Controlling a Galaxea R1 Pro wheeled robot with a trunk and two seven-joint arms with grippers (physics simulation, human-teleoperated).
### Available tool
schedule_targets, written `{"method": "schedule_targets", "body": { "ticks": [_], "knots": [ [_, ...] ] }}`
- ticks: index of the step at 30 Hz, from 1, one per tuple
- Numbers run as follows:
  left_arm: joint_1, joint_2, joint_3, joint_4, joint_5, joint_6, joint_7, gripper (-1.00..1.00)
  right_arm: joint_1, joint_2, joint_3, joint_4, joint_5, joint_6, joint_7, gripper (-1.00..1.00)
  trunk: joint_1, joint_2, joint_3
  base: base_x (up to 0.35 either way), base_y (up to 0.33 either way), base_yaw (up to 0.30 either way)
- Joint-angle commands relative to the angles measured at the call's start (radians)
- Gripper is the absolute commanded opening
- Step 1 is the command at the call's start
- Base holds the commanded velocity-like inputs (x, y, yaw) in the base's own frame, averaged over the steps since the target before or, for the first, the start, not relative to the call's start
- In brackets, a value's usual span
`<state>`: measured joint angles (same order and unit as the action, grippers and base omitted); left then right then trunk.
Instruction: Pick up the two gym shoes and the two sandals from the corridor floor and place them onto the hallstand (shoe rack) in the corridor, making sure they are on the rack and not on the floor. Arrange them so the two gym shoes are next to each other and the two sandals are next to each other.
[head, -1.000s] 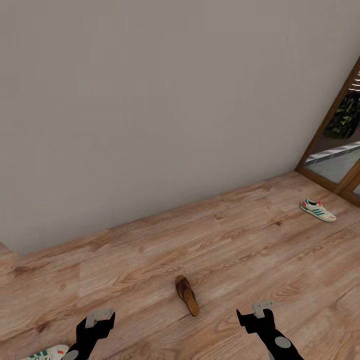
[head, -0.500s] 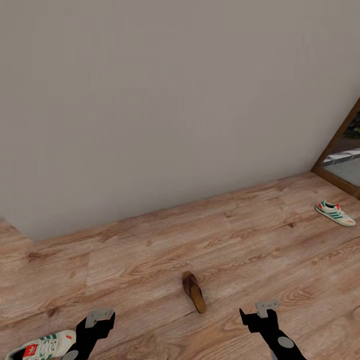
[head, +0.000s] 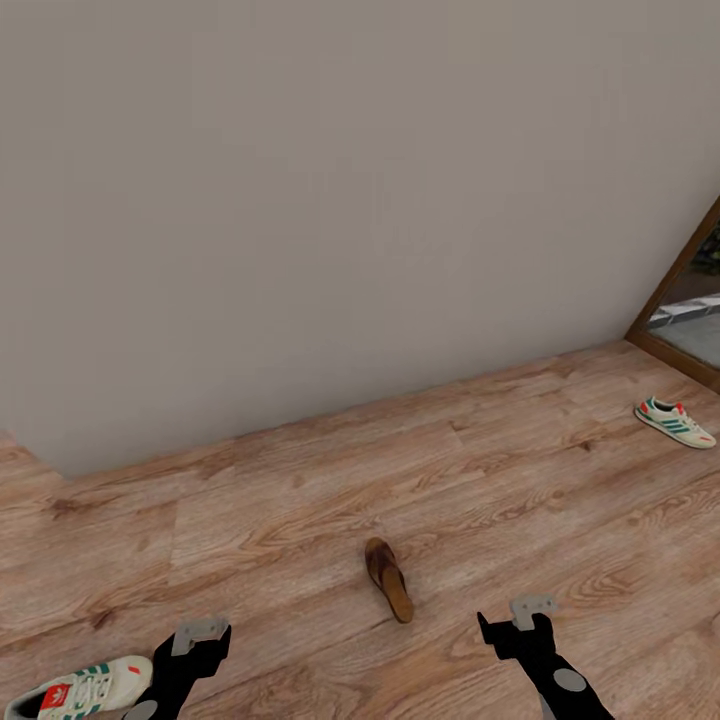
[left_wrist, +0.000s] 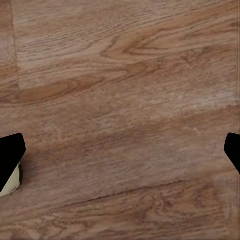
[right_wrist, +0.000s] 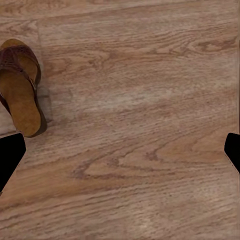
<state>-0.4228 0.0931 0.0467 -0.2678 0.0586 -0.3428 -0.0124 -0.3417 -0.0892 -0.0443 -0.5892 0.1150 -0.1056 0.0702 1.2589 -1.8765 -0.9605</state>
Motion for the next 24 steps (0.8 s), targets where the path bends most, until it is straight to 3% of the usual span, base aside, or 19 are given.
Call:
{"method": "schedule_targets", "body": {
  "ticks": [1,7,14,15,24],
  "knots": [
    [-0.001,-0.001,0.0,0.001,0.006,-0.003,-0.001,1.0,0.0,0.0,-0.005,-0.009,0.011,-0.003,0.005,1.0,0.004,-0.008,-0.004,0.0,0.0,0.0],
    [-0.009,-0.005,0.002,0.0,0.003,-0.001,-0.001,1.0,-0.003,-0.003,-0.006,-0.096,0.012,0.011,0.004,1.0,0.027,-0.05,-0.023,0.0,0.0,0.0],
    [-0.038,-0.008,0.002,-0.05,0.002,0.015,-0.023,1.0,-0.009,-0.01,-0.01,-0.119,0.012,0.013,0.0,1.0,0.054,-0.099,-0.045,0.0,0.0,0.0],
    [-0.056,-0.008,0.002,-0.097,0.002,0.039,-0.041,1.0,-0.014,-0.013,-0.019,-0.123,0.011,0.014,-0.018,1.0,0.057,-0.106,-0.048,0.0,0.0,0.0],
    [-0.068,-0.006,0.001,-0.165,0.002,0.168,-0.058,1.0,-0.046,-0.012,-0.035,-0.132,0.009,0.013,-0.047,1.0,0.092,-0.169,-0.076,0.0,0.0,0.0]
  ]
}}
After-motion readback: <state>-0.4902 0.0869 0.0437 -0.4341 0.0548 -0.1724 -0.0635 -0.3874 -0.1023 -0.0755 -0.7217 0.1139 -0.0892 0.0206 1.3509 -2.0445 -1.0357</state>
